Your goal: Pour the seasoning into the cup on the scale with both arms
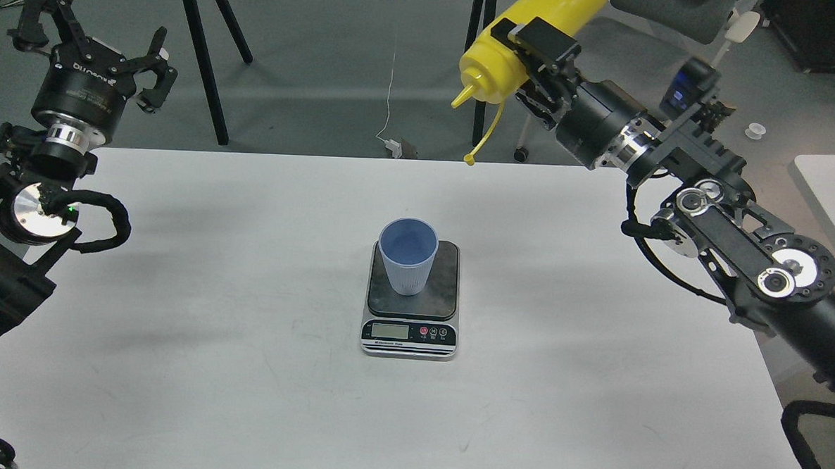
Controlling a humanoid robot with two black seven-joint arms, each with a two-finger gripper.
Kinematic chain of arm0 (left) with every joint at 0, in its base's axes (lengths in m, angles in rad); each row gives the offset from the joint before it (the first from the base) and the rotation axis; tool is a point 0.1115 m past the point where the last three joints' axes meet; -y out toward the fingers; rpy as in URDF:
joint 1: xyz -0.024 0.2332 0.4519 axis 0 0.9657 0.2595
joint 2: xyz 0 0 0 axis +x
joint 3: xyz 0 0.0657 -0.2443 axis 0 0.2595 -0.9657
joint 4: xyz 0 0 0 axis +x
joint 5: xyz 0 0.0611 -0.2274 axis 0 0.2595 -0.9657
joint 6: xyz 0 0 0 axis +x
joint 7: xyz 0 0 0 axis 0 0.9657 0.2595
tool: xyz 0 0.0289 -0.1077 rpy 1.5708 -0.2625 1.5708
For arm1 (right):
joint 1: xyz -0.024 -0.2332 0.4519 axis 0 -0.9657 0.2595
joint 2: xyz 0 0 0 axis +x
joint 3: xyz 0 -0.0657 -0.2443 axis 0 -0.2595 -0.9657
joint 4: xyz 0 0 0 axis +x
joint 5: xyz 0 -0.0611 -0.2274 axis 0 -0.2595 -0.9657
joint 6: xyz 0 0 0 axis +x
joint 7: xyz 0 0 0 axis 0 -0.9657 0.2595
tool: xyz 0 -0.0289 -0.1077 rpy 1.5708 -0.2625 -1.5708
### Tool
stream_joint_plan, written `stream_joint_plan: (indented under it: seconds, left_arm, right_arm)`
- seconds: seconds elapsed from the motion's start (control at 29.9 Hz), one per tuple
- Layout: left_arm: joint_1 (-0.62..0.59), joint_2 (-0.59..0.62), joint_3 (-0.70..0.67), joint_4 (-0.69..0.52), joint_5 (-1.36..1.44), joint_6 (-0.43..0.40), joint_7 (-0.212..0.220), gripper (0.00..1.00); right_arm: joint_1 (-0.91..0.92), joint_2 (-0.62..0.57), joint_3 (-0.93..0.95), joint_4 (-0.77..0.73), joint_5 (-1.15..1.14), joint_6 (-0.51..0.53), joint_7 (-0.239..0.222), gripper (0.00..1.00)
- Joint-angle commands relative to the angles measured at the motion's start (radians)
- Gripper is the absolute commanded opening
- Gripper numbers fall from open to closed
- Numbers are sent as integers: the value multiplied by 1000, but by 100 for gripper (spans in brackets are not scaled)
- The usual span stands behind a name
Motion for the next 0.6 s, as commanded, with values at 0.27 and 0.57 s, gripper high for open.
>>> stream_joint_plan:
  seconds: [0.27,0.57]
  left_arm:
    - [15,8,-2,-5,-2,0,-4,99]
    - [35,10,-5,-14,1,0,-4,99]
  right_arm:
    - [207,99,-378,-103,-443,-176,26,38]
    - [203,101,-435,-138,-647,-229,42,37]
